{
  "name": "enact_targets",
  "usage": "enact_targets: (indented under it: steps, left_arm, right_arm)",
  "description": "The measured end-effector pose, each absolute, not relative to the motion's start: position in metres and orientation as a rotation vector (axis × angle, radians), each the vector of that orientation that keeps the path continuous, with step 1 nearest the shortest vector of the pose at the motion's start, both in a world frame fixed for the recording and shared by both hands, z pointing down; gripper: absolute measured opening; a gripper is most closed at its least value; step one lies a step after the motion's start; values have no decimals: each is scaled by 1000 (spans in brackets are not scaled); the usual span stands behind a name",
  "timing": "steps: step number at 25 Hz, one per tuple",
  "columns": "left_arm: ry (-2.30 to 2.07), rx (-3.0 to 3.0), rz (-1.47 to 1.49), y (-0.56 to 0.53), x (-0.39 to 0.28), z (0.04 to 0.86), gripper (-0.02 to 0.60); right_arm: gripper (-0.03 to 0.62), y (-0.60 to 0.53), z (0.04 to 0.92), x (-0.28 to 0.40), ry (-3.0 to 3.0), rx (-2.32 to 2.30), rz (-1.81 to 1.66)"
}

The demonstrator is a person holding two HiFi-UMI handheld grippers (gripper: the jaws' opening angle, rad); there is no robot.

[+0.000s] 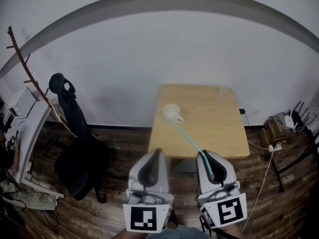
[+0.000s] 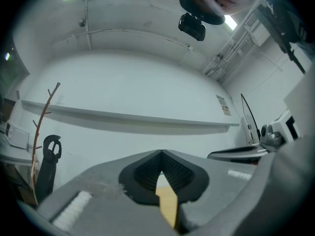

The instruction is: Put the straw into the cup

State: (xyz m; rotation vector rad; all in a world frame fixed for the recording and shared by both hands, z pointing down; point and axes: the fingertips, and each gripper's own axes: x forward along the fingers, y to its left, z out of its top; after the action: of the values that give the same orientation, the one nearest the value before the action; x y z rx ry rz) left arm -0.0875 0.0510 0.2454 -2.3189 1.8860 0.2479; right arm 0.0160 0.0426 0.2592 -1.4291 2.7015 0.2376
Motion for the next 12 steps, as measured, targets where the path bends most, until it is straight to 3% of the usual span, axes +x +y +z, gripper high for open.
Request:
enact_targets:
  steps: [12]
  left_arm:
    - [1831,-2383,268,-19,-111,249,17]
  right_arm:
    - [32,-22,257,-3,2669,-1516,267]
